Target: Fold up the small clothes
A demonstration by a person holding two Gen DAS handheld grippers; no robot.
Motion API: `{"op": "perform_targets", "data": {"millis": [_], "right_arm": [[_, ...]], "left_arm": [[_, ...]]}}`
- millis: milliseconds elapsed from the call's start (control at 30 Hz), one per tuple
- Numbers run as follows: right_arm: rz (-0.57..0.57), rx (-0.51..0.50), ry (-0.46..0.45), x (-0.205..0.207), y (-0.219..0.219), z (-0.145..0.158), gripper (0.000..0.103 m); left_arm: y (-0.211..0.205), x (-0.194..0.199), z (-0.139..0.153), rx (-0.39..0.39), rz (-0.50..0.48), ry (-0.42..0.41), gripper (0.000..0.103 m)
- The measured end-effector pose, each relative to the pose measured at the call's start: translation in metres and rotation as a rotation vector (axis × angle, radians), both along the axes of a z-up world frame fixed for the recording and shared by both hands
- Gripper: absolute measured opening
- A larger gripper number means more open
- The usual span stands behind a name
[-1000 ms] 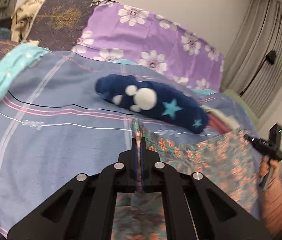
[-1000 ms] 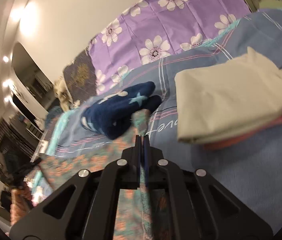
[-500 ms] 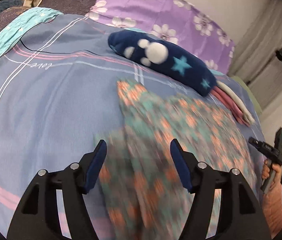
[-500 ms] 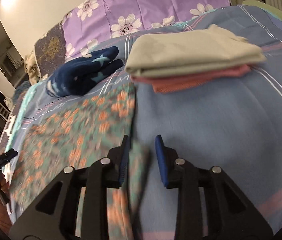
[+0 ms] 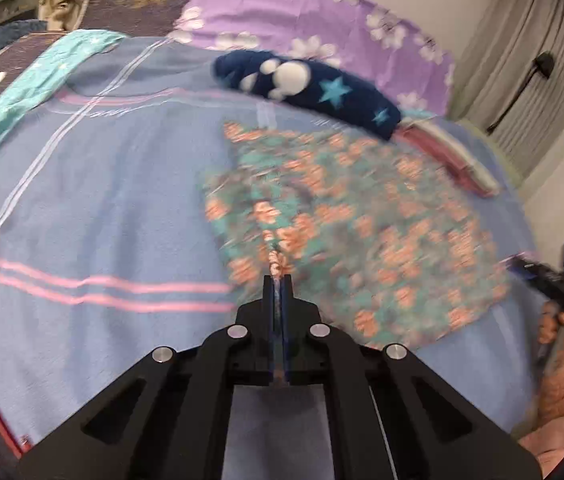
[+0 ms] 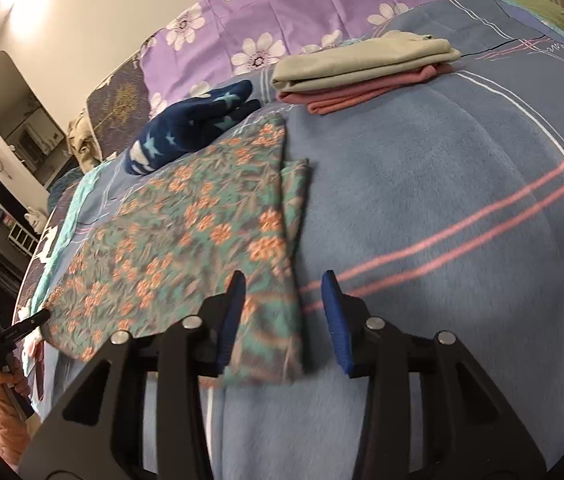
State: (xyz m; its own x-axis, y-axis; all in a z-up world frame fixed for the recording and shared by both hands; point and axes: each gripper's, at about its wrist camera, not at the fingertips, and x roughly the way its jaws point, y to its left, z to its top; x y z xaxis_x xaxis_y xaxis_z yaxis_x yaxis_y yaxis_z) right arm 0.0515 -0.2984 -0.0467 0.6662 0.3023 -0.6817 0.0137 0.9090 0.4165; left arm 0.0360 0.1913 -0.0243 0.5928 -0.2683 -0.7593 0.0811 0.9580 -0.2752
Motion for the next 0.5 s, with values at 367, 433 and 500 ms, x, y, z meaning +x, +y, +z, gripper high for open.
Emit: {"op": "perform_targets", "data": {"millis": [367, 433, 500], "right_arm": [[0.014, 0.010, 0.042, -0.029, 0.000, -0.015, 0.037], [0.027, 0.003, 0.035, -0.032, 0.001, -0.015, 0.035], [0.029, 0.012, 0.030, -0.033, 0.001, -0.014, 0.035]], "left_arm": [[-0.020, -0.020, 0.013, 0.095, 0.061, -0.066, 0.047], [-0.045, -0.017, 0.024, 0.082, -0.004, -0.093, 0.047], [-0.082, -0.011, 0.029, 0.052, -0.103, -0.092, 0.049]]}}
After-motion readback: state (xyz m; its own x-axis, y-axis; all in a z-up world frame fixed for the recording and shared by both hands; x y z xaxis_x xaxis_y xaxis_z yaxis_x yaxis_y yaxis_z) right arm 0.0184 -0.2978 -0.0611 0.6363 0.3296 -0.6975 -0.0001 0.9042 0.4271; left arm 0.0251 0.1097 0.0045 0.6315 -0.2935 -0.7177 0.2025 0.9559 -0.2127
